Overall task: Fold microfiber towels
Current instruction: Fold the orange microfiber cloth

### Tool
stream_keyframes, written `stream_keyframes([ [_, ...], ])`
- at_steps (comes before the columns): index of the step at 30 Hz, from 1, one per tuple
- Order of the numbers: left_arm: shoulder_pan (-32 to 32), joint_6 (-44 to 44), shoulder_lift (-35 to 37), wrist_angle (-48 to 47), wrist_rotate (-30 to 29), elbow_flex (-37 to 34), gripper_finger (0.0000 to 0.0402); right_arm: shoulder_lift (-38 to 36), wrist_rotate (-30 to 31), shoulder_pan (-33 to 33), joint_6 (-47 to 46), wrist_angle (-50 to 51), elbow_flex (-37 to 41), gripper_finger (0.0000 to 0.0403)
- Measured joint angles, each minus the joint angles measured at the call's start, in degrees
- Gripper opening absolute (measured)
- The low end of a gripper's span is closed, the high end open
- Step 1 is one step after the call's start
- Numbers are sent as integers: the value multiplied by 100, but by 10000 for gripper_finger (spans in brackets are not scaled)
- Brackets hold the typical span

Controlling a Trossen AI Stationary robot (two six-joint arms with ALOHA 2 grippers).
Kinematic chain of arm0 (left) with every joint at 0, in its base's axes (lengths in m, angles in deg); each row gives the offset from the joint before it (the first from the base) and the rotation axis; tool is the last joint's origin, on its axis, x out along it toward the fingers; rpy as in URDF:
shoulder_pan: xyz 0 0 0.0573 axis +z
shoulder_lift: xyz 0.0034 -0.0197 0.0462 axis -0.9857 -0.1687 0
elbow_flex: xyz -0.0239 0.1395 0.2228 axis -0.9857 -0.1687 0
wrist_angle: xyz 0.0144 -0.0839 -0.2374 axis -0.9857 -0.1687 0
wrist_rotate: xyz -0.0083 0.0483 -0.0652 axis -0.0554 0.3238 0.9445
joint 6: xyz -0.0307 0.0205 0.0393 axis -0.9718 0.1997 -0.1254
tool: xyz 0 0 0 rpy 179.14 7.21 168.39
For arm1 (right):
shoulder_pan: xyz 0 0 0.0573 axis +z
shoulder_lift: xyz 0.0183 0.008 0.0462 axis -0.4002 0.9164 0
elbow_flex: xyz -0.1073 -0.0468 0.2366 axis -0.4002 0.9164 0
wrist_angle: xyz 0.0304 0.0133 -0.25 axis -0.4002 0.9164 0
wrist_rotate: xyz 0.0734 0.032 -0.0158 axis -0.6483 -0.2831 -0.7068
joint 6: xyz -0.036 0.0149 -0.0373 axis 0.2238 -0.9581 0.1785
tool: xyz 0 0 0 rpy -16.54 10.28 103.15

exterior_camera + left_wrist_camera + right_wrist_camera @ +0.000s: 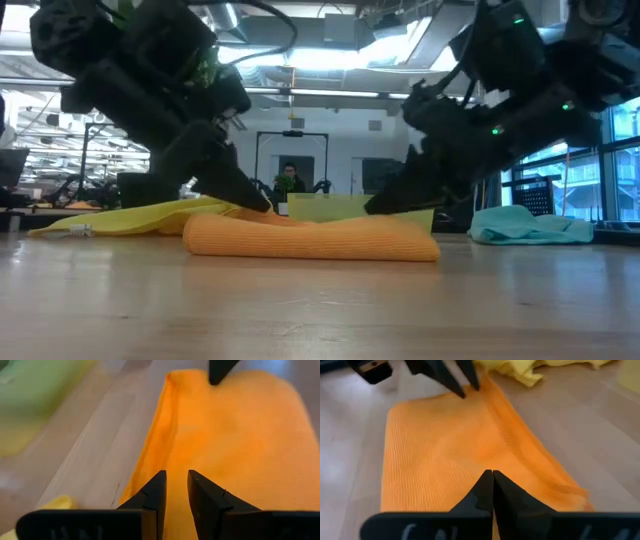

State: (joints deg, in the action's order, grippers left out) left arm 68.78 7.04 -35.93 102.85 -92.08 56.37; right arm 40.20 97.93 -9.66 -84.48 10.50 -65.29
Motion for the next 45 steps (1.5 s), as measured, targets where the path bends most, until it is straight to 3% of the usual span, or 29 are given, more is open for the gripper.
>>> stream_keyframes([
  [4, 196, 211, -104, -91, -41, 0, 69, 236, -26, -142, -173, 54, -103, 4],
  [8, 482, 187, -106, -370, -452, 2, 69, 288, 343, -211, -678, 558, -100, 7],
  [14, 664, 130, -106, -376, -488, 2, 69, 286, 636, -210, -1039, 746, -103, 8],
  [19, 564, 160, -23, -287, -558, 2, 69, 266, 603, -202, -925, 694, -98, 8],
  [25, 168, 297, 183, -11, -1150, 4, 69, -56, 485, -130, -736, 572, -103, 9],
  [32, -2, 466, 116, 337, -931, 3, 69, -11, 626, -263, -736, 705, -98, 9],
  [45, 382, 281, -937, 622, -915, 7, 30, -11, 952, -483, -1148, 1442, -96, 9],
])
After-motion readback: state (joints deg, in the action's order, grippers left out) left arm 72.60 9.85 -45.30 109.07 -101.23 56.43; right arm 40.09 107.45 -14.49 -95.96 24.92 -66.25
